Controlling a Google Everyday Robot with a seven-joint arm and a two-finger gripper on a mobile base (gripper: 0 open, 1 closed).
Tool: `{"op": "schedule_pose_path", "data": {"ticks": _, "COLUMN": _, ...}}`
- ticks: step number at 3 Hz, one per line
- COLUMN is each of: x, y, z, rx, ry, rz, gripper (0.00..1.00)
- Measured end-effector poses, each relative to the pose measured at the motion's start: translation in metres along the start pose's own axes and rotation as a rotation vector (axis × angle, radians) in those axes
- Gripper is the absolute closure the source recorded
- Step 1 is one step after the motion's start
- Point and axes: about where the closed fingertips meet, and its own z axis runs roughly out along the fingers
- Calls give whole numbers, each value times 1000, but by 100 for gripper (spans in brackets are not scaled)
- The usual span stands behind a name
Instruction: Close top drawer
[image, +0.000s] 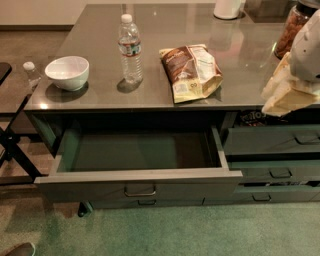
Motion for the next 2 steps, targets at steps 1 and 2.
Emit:
{"op": "schedule_pose_path", "data": {"ticks": 1, "x": 0, "y": 0, "z": 0, "rx": 0, "ry": 0, "rz": 0, "gripper": 87}}
{"op": "schedule_pose_path", "data": {"ticks": 2, "x": 0, "y": 0, "z": 0, "rx": 0, "ry": 0, "rz": 0, "gripper": 100}}
